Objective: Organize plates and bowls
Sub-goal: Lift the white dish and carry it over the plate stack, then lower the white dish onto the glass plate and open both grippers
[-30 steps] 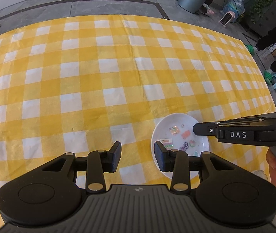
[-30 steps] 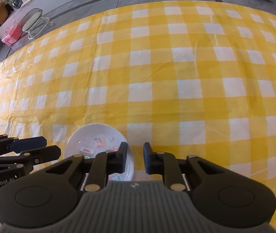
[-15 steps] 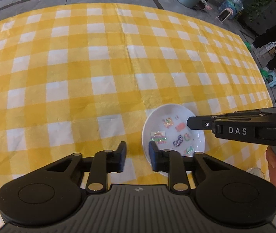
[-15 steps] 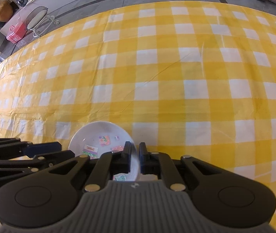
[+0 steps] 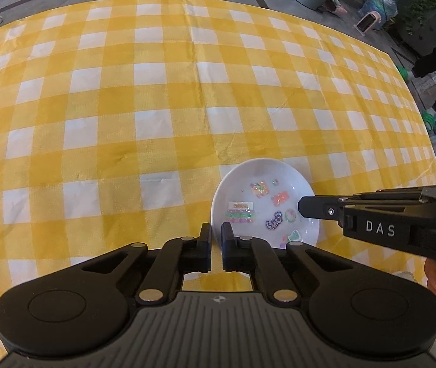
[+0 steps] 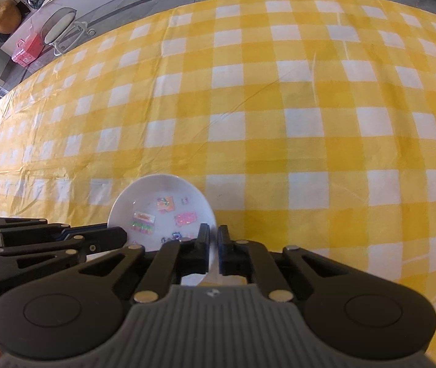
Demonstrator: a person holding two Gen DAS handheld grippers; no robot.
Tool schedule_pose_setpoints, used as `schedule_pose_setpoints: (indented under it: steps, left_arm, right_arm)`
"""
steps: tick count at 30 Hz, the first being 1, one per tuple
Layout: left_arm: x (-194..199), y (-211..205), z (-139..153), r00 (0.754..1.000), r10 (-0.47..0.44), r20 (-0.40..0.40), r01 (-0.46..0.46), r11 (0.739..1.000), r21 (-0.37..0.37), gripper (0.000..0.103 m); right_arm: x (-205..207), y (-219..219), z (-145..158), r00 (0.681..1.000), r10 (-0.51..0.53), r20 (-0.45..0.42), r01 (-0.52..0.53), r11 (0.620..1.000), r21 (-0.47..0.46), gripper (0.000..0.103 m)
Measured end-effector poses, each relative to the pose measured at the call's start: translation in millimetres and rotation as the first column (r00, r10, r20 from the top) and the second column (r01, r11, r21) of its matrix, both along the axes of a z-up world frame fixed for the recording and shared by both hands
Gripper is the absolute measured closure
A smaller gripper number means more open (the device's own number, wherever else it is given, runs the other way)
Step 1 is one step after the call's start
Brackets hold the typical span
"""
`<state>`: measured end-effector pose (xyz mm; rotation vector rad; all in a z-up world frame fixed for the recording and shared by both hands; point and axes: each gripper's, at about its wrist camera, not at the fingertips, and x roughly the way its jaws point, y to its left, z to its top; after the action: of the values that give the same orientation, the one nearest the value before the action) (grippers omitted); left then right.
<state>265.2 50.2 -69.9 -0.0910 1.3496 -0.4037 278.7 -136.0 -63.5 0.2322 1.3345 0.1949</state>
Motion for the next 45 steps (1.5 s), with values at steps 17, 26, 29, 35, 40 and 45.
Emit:
schedule_pose_setpoints:
  steps: [17,26,29,35,40,45]
  left_arm:
    - [-36.2,-34.8,41.5,1.0,-0.007,0.003,0.007,0.999,0.039,0.1]
    - [-86.1,-83.0,52.3,0.999,-0.025,-0.025,0.025,1.0,0.011,0.101]
    - [-106.6,-99.9,49.0,0.998,-0.032,-0.045,0.032,0.999,-0.001,0.101]
    - [-142.2,-125.6,36.0,0.995,-0.063,-0.078,0.061,0.998,-0.017,0.101]
    - [-154.9,-138.8,25.7,0.991,-0.067,-0.115,0.067,0.998,0.001,0.101]
    - [-159.4,-146.1,24.2,0.99,-0.075,-0.12,0.081,0.996,0.041,0.101]
  right_arm:
    - [-42.9,-26.0,39.9,1.0,0.0,0.011,0.0,1.0,-0.015,0.102]
    - [-100.8,-78.8,54.7,1.0,-0.023,0.008,0.023,0.999,-0.037,0.101]
    - [-123.2,-97.4,54.2,0.999,-0.033,0.0,0.033,0.999,-0.04,0.101]
    - [-165.3,-130.6,42.1,0.998,-0.06,-0.026,0.059,0.998,-0.027,0.102]
    - [-183.0,-144.4,30.3,0.996,-0.076,-0.055,0.076,0.997,-0.01,0.103]
    - [-189.8,-144.2,25.6,0.996,-0.055,-0.073,0.054,0.998,-0.016,0.102]
